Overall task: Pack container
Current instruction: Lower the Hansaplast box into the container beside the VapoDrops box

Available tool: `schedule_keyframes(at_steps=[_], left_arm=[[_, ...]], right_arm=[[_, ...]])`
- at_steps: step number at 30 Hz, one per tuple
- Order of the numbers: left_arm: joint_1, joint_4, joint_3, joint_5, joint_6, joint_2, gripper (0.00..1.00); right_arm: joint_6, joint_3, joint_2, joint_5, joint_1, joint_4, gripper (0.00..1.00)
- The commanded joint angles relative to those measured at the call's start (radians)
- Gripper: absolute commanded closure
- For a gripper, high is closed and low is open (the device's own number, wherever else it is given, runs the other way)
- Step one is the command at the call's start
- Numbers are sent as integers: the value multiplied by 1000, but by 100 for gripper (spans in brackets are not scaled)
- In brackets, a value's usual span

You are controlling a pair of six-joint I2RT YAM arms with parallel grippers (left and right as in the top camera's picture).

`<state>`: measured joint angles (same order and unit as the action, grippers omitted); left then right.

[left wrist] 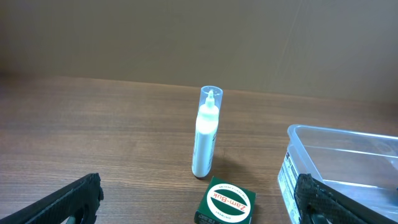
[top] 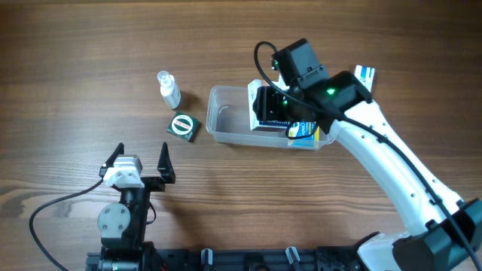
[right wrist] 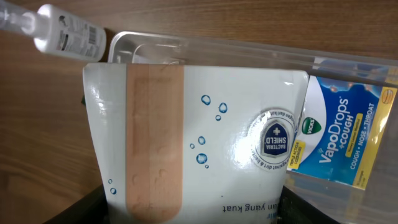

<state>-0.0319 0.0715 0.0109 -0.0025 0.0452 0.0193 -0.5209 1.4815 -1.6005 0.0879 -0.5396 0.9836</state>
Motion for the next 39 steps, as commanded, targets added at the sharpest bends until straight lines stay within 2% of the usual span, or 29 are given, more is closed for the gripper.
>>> schedule_keyframes(at_steps=[1,12,23,39], left_arm=[[-5,0,-5,-10,-15,-6,0],[-5,0,-5,-10,-15,-6,0],[-5,0,-5,-10,-16,-6,0],[-5,0,-5,-10,-15,-6,0]], right_arm=[[-40,-8,-52,-51,-5,-27,35],[-59,-8,-218,-55,-5,-43,35],[-111,-10,-225,-187,-5,16,36],[-111,-11,-288,-193,-5,7,35]])
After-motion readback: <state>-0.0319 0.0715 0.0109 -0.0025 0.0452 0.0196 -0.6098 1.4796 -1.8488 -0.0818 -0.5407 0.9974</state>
